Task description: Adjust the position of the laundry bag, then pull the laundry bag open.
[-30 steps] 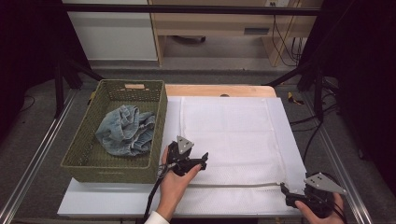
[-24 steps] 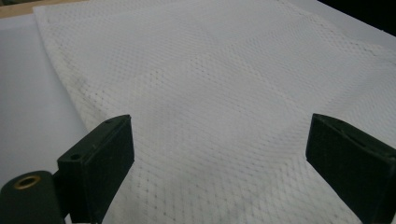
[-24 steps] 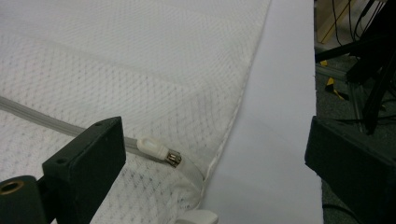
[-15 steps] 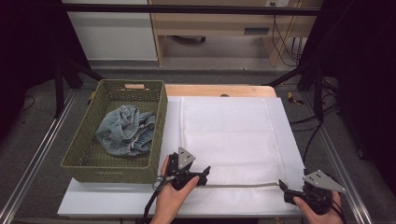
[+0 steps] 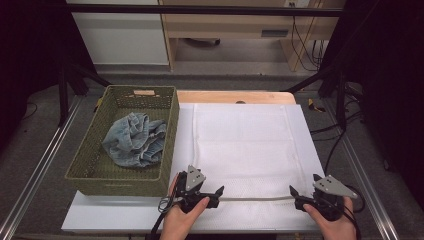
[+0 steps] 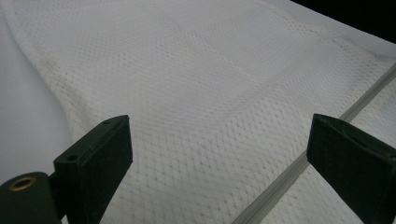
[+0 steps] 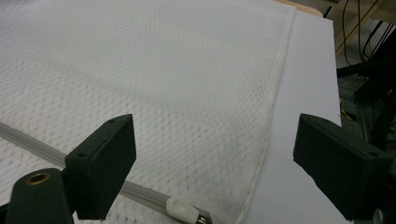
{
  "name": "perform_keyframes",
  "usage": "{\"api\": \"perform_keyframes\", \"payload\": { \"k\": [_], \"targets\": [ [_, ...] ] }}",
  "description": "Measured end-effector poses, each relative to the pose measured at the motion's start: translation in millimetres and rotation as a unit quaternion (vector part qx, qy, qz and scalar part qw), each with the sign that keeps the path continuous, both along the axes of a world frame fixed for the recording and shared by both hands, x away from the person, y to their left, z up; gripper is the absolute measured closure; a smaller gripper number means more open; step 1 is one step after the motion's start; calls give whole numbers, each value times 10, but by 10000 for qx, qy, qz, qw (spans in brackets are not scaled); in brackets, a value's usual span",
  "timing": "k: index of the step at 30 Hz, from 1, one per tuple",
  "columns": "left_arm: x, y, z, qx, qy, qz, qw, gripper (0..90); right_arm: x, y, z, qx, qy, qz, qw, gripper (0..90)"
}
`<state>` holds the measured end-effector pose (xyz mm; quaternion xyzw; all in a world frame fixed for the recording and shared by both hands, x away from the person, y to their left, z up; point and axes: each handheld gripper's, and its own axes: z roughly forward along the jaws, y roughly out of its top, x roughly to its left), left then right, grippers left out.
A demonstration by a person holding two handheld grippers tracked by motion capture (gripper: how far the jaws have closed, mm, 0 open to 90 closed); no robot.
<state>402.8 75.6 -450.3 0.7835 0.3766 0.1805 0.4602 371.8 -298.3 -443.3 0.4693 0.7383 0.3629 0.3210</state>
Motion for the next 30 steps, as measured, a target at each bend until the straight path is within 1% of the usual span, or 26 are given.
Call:
{"api": "perform_keyframes", "payload": {
  "k": [3, 5, 6, 7, 8, 9, 11, 12, 13, 16, 18, 19, 20, 21, 22, 23, 24, 25, 26, 27, 30],
  "targets": [
    [-39, 28, -3, -73, 23, 8, 10000, 67, 85, -30, -28, 19, 58, 20, 10000, 134],
    [-69, 52, 3, -70, 13, -6, 10000, 65, 136, -95, -56, 59, 124, 33, 9999, 130],
    [-96, 72, 8, -49, -3, -21, 10000, 66, 147, -121, -75, 88, 200, 49, 9997, 120],
    [-96, 72, 8, -49, -3, -21, 10000, 66, 147, -121, -75, 88, 200, 49, 9997, 120],
    [-122, 86, 9, -30, -22, -34, 10000, 65, 150, -170, -115, 110, 293, 125, 9994, 116],
    [-122, 86, 9, -30, -22, -34, 10000, 65, 150, -170, -115, 110, 293, 125, 9994, 116],
    [-143, 95, 10, 12, -35, -56, 10000, 65, 133, -196, -146, 143, 380, 186, 9990, 106],
    [-164, 108, 12, -7, -32, -61, 10000, 65, 107, -223, -161, 151, 417, 247, 9987, 108],
    [-164, 108, 12, -7, -32, -61, 10000, 65, 107, -223, -161, 151, 417, 247, 9987, 108],
    [-189, 132, 16, 2, -22, -68, 10000, 65, 52, -269, -175, 138, 437, 271, 9986, 130],
    [-204, 163, 12, 3, -32, -49, 10000, 65, -5, -320, -195, 235, 492, 319, 9980, 149],
    [-204, 163, 12, 3, -32, -49, 10000, 66, -25, -329, -203, 223, 513, 307, 9980, 174],
    [-212, 165, 6, -23, -13, -47, 10000, 66, -25, -329, -203, 223, 513, 307, 9980, 174],
    [-212, 168, 3, -6, -23, -70, 10000, 66, -44, -340, -206, 182, 502, 324, 9980, 183],
    [-216, 170, 2, 19, 0, -103, 9999, 66, -75, -369, -202, 242, 504, 342, 9978, 196],
    [-219, 172, 3, 8, 7, -112, 9999, 66, -75, -369, -202, 242, 504, 342, 9978, 196],
    [-234, 171, 19, -72, -7, -136, 9999, 67, -104, -401, -193, 388, 504, 338, 9974, 226],
    [-234, 171, 19, -72, -7, -136, 9999, 67, -111, -419, -195, 411, 483, 343, 9974, 235],
    [-250, 163, 37, -26, -46, -184, 9998, 67, -124, -428, -193, 480, 528, 327, 9969, 258],
    [-257, 157, 41, -18, -81, -182, 9998, 68, -126, -446, -198, 455, 516, 336, 9971, 284],
    [-265, 145, 40, 9, -83, -227, 9997, 69, -145, -479, -222, 536, 628, 305, 9961, 341]
  ]
}}
